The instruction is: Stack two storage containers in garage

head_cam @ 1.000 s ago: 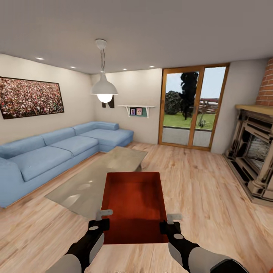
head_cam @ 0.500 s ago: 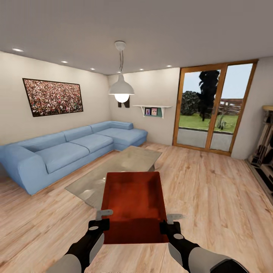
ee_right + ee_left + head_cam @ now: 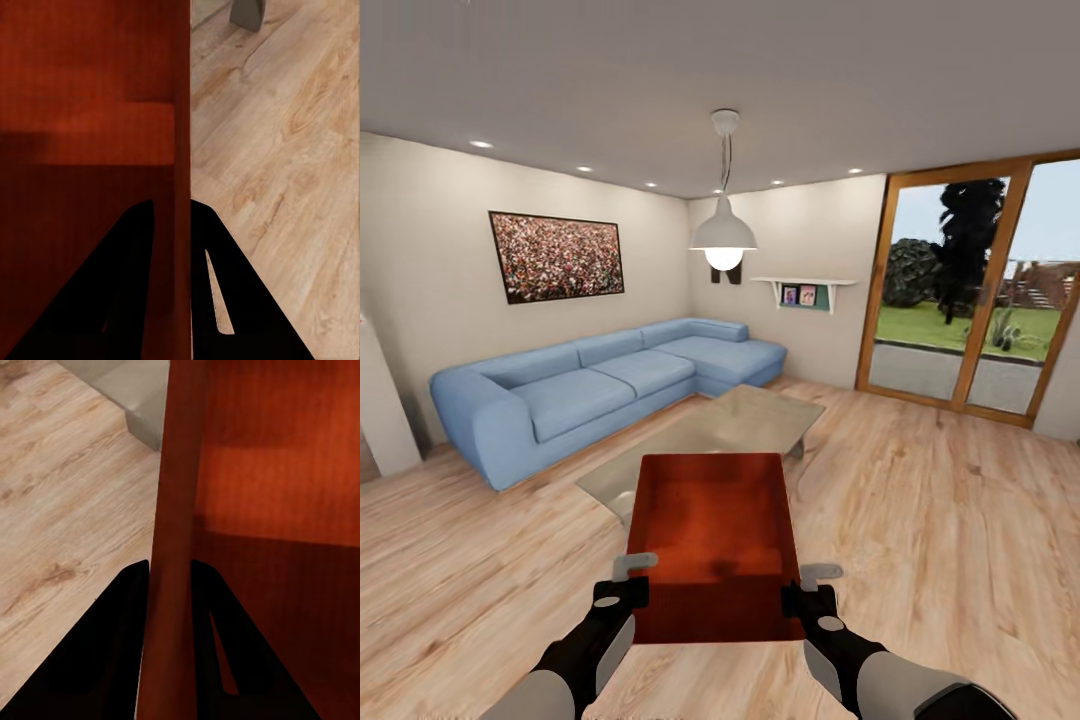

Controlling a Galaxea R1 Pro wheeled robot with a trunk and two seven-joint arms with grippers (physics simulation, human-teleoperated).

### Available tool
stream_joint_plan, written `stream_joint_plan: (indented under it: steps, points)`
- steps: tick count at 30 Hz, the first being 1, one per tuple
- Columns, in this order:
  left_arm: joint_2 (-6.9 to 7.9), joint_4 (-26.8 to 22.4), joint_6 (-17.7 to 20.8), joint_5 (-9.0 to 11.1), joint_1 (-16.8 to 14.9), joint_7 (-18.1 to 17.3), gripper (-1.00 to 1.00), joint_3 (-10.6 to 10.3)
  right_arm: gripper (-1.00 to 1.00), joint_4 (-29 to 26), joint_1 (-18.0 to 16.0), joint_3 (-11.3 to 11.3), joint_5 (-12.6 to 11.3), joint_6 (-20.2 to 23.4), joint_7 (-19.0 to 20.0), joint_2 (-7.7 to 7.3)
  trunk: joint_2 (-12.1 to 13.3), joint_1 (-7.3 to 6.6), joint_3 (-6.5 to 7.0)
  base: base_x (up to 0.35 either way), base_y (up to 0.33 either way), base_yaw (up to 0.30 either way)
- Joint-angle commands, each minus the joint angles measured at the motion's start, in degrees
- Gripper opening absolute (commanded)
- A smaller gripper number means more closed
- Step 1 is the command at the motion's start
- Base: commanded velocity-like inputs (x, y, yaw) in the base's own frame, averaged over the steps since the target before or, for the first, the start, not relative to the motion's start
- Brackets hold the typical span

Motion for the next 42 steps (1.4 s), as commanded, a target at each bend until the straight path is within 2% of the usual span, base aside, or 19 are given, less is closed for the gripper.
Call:
stream_joint_plan:
  steps: [1, 42]
  points:
    - [1.9, -0.2, 0.4, 0.0, -0.1, 0.8, -1.0, 0.9, -1.0, 0.0, 0.0, -0.6, -0.2, -0.1, -0.2, -0.01, -0.1, 0.01, -0.1, 0.0, 0.0, 0.268]
    - [1.99, -0.3, 0.4, 0.0, -0.1, 0.8, -1.0, 0.9, -1.0, 0.0, 0.0, -0.6, -0.2, -0.2, -0.2, 0.0, -0.1, 0.01, -0.1, 0.0, 0.0, 0.268]
